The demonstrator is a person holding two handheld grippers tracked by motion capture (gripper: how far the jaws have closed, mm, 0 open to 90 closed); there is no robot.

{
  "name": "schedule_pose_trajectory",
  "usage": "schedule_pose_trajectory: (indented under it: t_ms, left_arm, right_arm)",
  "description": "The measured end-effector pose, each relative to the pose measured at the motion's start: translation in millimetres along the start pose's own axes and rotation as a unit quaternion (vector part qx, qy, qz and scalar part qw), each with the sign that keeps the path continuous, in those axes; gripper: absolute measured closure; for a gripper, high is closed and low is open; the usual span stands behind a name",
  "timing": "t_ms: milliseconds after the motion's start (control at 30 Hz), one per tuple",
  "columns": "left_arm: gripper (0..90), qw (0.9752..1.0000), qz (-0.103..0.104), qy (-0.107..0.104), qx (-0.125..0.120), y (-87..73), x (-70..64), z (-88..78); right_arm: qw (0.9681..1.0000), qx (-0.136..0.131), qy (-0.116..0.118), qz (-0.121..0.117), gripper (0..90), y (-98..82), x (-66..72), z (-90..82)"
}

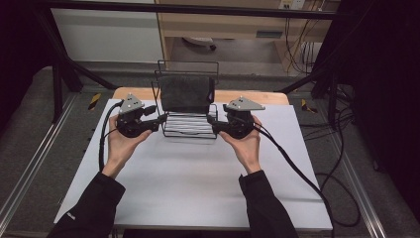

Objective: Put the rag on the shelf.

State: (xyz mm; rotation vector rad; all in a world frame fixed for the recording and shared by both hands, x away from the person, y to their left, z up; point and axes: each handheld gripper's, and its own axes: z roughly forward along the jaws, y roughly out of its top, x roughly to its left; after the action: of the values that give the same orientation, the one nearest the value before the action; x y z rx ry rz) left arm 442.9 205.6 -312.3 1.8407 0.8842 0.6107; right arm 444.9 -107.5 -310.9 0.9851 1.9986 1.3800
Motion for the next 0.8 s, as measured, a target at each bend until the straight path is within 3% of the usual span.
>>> schedule_pose_trajectory:
  t_ms: [200, 367, 600, 800]
  left_arm:
    - [35.7, 0.9995, -0.002, 0.002, 0.031, -15.9, 1.2, 5.3]
    - [25.5, 0.9987, -0.002, -0.002, 0.051, -24.4, 0.4, 5.5]
    - [13.9, 0.9979, -0.001, -0.008, 0.064, -33.7, 0.1, -0.9]
    - [11.5, 0.9976, -0.008, -0.018, 0.067, -45.9, 1.4, -8.9]
  right_arm:
    - [0.9996, 0.013, 0.013, 0.022, 20.1, -19.7, -7.8, 4.8]
    - [0.9993, 0.021, 0.021, 0.024, 12.7, -26.3, -11.7, 0.2]
    - [0.9985, 0.037, 0.032, 0.026, 7.0, -30.9, -15.9, -14.0]
    - [0.998, 0.046, 0.033, 0.026, 4.6, -42.2, -20.0, -28.1]
